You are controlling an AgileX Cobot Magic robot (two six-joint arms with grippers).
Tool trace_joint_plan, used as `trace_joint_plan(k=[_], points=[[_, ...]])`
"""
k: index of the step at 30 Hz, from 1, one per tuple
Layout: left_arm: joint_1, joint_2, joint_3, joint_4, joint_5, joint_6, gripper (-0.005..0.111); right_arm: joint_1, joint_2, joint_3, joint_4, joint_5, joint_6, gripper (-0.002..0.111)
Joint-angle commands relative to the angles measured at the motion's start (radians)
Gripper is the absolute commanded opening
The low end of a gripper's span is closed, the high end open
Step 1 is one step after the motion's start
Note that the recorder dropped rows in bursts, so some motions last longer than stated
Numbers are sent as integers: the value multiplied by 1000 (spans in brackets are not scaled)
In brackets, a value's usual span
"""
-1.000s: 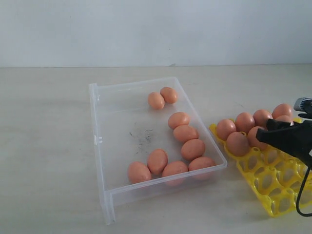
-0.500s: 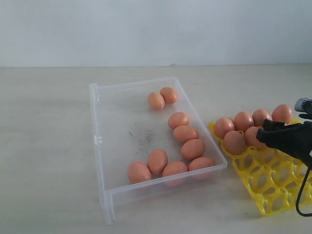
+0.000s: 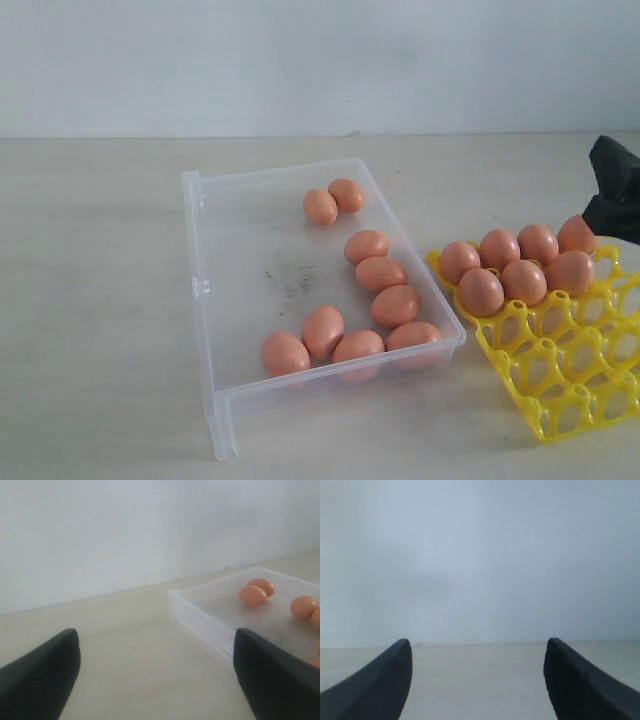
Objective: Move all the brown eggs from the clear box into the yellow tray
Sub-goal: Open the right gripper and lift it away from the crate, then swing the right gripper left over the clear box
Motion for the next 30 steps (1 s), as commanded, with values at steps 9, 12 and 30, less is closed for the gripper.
trace_joint_plan(k=[9,12,30], points=[[-6,-4,4,-7,-8,-8,78,-2,-353,72,-524,-4,259,66],[-6,-4,4,-7,-8,-8,78,-2,-400,72,-518,-4,324,66],[-6,-4,4,-7,-8,-8,78,72,-472,-411,-1439,384,1510,66]])
